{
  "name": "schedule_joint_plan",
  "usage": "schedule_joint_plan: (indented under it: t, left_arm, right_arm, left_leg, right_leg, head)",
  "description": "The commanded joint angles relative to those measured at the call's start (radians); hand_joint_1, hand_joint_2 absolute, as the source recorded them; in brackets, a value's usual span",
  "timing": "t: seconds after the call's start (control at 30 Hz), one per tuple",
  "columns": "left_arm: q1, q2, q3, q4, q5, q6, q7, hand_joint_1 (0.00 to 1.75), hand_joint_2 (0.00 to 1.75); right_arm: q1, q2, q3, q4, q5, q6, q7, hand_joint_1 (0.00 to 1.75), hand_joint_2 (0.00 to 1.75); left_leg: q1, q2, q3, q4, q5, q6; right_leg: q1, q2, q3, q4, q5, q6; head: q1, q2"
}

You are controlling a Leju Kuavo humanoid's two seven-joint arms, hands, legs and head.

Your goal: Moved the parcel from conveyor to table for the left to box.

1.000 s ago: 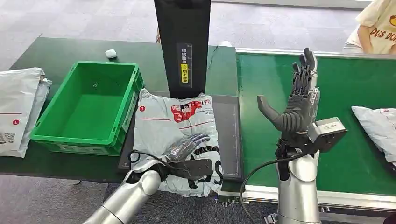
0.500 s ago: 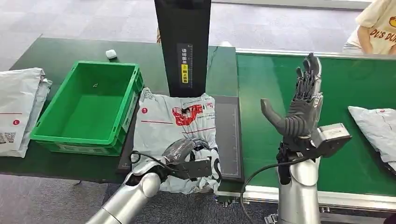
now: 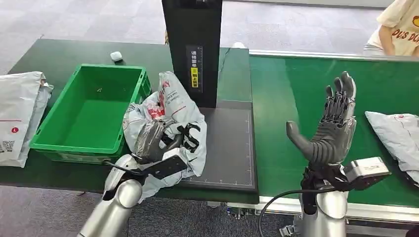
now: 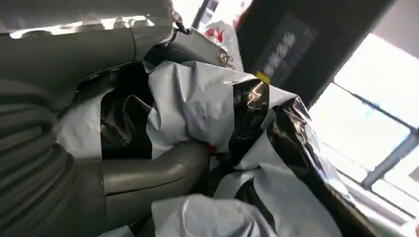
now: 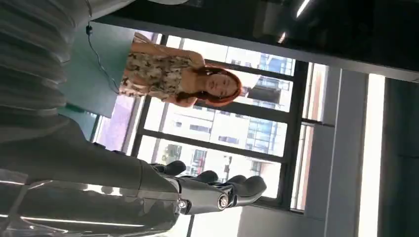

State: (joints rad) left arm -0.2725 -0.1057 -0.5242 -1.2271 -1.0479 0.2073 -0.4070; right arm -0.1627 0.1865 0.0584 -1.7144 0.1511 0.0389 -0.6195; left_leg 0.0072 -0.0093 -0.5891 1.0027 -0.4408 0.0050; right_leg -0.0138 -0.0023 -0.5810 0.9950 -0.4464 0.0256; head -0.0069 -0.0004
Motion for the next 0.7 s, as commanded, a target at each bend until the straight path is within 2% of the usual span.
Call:
schedule_joint_plan:
  t: [0.03,0.13,0.57,0.7]
  left_arm:
    - [-0.009,0.063,0.085,-0.269,-0.024,0.220,-0.059,1.75,1.75]
    - [0.043,0.086,0.078,-0.450,-0.073,0.252,-0.066,1.75,1.75]
    - [0.046,0.086,0.072,-0.431,-0.074,0.258,-0.065,1.75,1.75]
    - [0.047,0.107,0.073,-0.494,-0.193,0.295,-0.029,1.75,1.75]
  right_arm:
    - [-0.006,0.024,-0.065,-0.020,-0.011,0.003,0.006,0.00,1.75]
    - [-0.019,0.019,-0.057,0.001,-0.018,0.001,0.013,0.00,1.75]
    - [-0.018,0.017,-0.053,0.004,-0.021,-0.003,0.011,0.00,1.75]
    - [-0.028,0.008,-0.025,0.030,-0.031,-0.006,0.008,0.00,1.75]
  left_leg:
    - [0.000,0.001,-0.001,0.001,0.000,-0.001]
    - [0.001,0.004,0.001,0.001,-0.001,-0.001]
    - [0.000,0.002,0.002,-0.001,-0.001,-0.001]
    - [0.000,0.002,0.001,-0.001,-0.001,0.000]
  right_leg:
    - [0.001,0.001,-0.001,0.001,0.000,-0.001]
    - [0.001,0.003,0.000,0.000,0.000,-0.002]
    - [0.000,0.001,0.001,-0.001,0.000,-0.001]
    - [0.001,0.002,0.001,-0.001,0.000,-0.001]
  head:
    - [0.000,0.000]
    - [0.000,0.000]
    - [0.000,0.000]
    - [0.000,0.000]
